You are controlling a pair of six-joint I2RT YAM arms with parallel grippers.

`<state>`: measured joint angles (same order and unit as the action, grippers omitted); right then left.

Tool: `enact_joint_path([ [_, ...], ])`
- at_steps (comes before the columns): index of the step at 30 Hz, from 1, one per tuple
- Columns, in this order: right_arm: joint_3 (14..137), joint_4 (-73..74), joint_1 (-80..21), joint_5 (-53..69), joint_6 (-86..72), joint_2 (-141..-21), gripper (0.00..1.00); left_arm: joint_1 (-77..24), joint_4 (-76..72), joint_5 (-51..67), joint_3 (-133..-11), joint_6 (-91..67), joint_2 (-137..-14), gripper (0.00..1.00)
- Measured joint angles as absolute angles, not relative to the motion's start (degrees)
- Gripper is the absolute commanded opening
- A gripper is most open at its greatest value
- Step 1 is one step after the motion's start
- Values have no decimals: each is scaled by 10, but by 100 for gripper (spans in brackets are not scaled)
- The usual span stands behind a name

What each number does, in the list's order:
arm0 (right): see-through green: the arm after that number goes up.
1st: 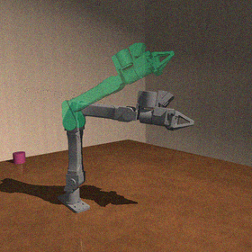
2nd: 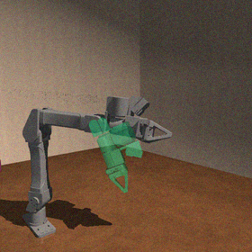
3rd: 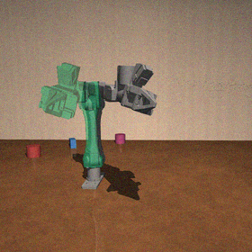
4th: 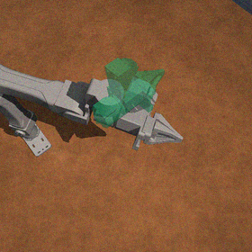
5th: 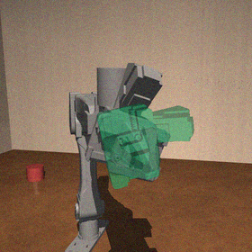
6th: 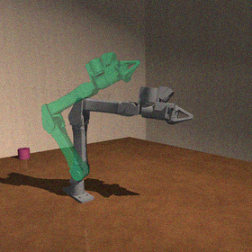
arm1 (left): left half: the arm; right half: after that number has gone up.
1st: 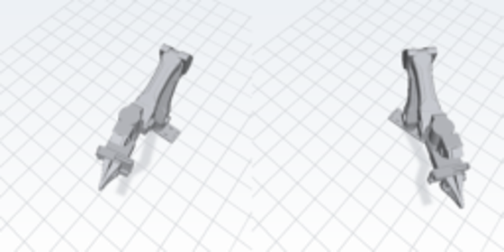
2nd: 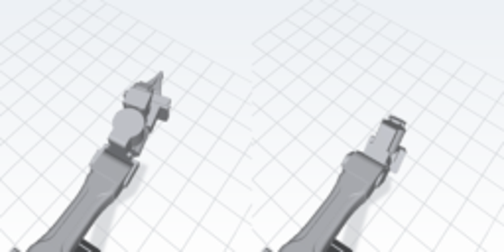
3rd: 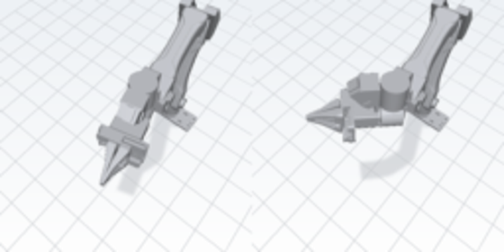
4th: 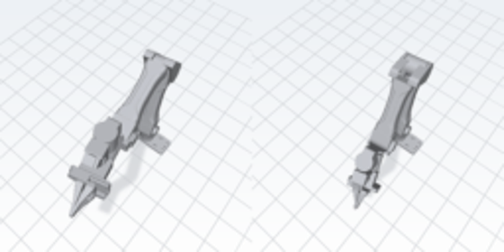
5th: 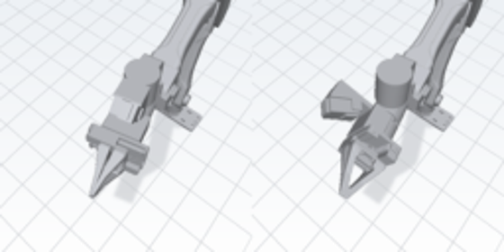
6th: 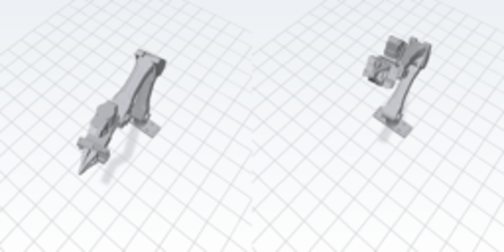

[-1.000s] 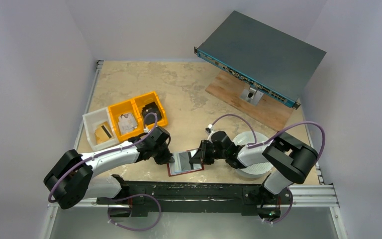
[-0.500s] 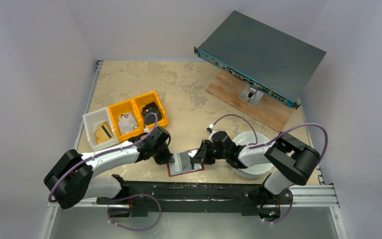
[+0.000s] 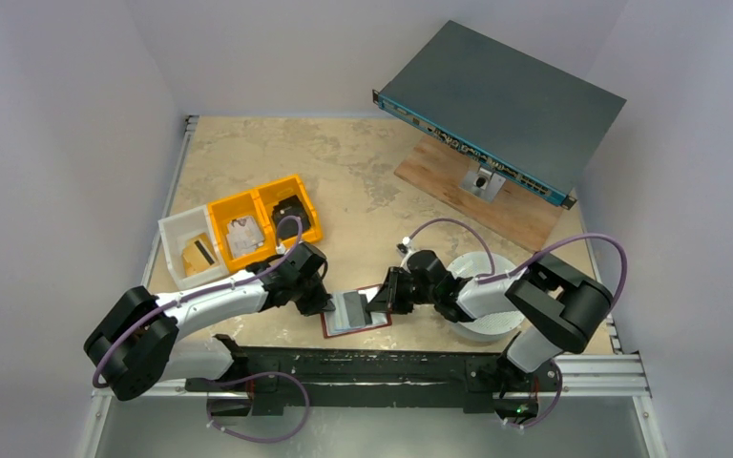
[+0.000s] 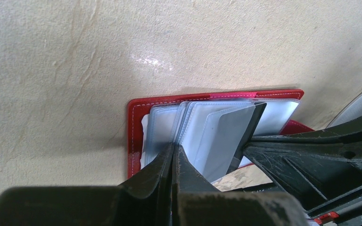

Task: Take the credit cards out of the card holder
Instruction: Remove the credit card from the card holder.

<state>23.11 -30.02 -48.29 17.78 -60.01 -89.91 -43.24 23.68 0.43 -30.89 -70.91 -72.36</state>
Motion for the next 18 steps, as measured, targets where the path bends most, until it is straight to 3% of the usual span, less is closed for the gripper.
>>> enact_joint_path([
  [2, 231, -305, -482, 180, -600, -903, 0, -432, 237, 4, -309, -709, -723, 0],
  [10, 234, -300, -480, 181, -599, -904, 0, -432, 238, 4, -309, -709, -720, 0],
  [18, 236, -195, -481, 124, -573, -835, 0, -432, 241, 4, -312, -708, -720, 0],
])
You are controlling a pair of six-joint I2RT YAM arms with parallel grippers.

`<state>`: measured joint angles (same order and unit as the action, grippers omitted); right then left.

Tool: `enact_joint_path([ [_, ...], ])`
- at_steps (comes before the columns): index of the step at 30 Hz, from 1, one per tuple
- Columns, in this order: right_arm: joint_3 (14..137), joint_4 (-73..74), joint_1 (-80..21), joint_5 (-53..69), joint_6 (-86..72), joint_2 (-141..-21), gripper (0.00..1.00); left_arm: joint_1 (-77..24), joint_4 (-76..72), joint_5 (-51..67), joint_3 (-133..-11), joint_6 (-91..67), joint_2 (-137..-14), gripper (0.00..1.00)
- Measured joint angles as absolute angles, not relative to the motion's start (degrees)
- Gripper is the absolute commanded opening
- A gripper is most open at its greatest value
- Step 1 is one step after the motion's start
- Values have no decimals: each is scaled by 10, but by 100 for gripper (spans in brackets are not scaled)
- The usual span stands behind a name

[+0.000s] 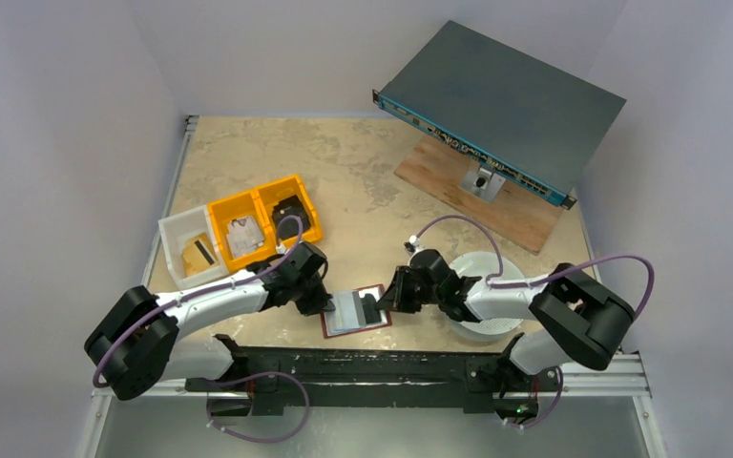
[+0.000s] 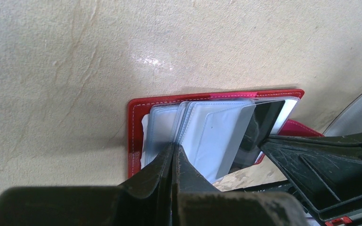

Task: Take the credit cards out of the card holder
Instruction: Remove the credit card from the card holder.

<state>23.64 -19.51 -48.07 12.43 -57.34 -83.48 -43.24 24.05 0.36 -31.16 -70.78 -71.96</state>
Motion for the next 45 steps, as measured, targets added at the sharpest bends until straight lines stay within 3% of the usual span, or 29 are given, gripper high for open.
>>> enact_joint_path([
  [13, 261, -75, -479, 86, -548, -763, 0, -432, 340, -39, -317, -653, -696, 2],
  [16, 284, -50, -479, 84, -539, -746, 0, -432, 375, -43, -329, -633, -681, 10],
  [23, 331, -19, -479, 85, -527, -734, 0, -432, 395, -35, -379, -600, -614, 44],
  [30, 375, -1, -479, 94, -524, -734, 0, -422, 375, 10, -391, -571, -580, 58],
  [45, 396, 8, -470, 151, -545, -705, 0, -357, 227, 156, -326, -559, -520, 62],
])
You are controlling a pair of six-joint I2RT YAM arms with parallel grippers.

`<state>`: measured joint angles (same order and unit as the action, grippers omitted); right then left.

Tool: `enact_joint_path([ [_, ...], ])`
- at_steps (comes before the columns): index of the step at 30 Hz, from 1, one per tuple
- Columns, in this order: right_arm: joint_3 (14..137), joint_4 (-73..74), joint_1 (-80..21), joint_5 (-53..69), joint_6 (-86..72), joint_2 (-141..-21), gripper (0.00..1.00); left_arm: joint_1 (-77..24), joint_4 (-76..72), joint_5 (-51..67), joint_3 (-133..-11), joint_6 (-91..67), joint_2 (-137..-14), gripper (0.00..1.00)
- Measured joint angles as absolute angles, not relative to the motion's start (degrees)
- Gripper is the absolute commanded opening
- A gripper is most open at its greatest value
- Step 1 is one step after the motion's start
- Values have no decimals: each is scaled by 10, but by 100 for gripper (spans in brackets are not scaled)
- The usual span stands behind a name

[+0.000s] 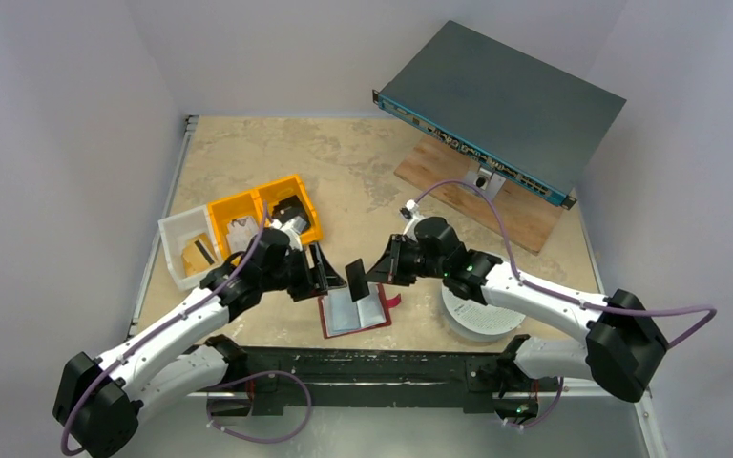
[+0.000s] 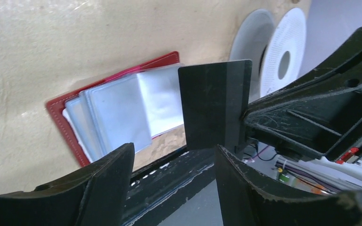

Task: Take the credit cards out of the card holder
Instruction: Remove the credit card from the card holder.

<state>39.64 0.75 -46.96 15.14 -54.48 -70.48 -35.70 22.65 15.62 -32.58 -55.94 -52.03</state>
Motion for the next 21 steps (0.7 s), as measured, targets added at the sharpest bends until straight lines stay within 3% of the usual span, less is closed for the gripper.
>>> enact_joint_path([
  [15, 384, -98, -422, 273, -630, -687, 0, -304, 43, 283, -266, -606, -502, 61],
  [21, 368, -119, -416, 298, -649, -685, 0, -304, -44, 313, -246, -646, -507, 50],
])
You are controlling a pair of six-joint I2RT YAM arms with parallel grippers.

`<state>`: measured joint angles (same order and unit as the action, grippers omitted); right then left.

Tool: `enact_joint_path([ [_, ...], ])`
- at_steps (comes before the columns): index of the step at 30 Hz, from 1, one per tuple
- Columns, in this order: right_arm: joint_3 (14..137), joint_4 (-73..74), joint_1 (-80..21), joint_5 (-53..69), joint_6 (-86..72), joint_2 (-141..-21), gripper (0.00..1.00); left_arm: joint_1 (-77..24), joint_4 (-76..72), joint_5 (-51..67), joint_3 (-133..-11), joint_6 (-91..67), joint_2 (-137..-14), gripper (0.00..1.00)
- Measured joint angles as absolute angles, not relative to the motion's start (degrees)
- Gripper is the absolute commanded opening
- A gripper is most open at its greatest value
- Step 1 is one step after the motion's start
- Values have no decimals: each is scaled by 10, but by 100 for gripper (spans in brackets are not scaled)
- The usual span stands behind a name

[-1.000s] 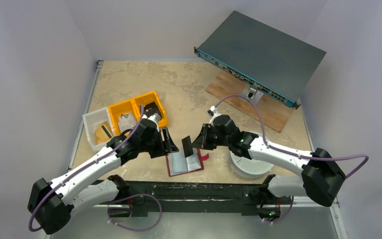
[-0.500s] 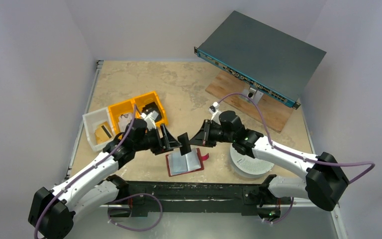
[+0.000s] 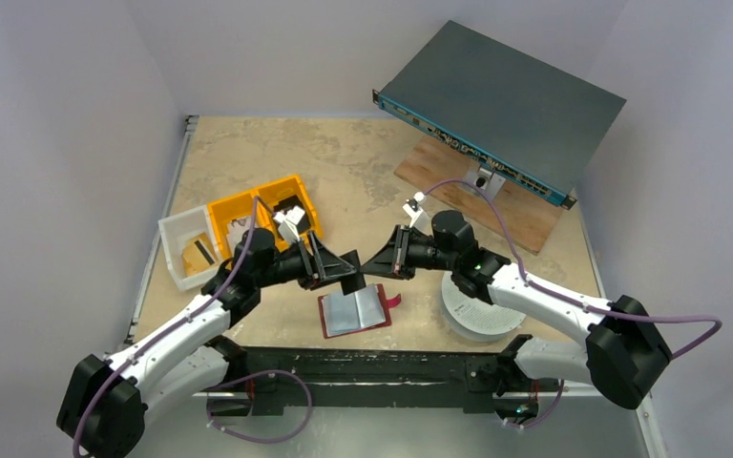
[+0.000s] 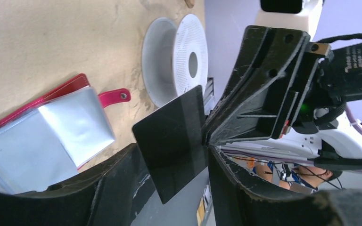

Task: Take the credit cards out of the card holder
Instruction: Remove the credit card from the card holder, then place the credit card in the storage box.

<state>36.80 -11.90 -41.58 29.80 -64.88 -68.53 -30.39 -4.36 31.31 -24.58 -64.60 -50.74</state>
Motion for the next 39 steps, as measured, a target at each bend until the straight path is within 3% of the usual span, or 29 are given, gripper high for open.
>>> enact_joint_path([
  [3, 366, -125, -416, 300, -651, -685, 0, -304, -78, 324, -241, -667, -515, 39],
  [8, 365, -129, -416, 302, -650, -685, 0, -304, -100, 331, -240, -685, -521, 2],
  [10, 364, -122, -416, 299, -645, -686, 5, -304, -106, 336, -241, -690, -520, 0],
  [14, 364, -102, -416, 295, -631, -686, 55, -304, -93, 337, -241, -688, -514, 0],
  [16, 368, -83, -416, 288, -617, -685, 73, -304, -67, 329, -243, -681, -504, 0],
  [18, 372, -62, -416, 277, -604, -679, 85, -304, -27, 316, -253, -671, -491, 0],
  [21, 389, -8, -416, 249, -577, -659, 95, -303, 78, 267, -298, -641, -467, 0],
  [29, 420, 115, -416, 167, -512, -584, 99, -236, 300, 124, -473, -538, -519, 0],
  [39, 449, 194, -416, 142, -460, -581, 99, -127, 356, 55, -590, -452, -720, 0],
])
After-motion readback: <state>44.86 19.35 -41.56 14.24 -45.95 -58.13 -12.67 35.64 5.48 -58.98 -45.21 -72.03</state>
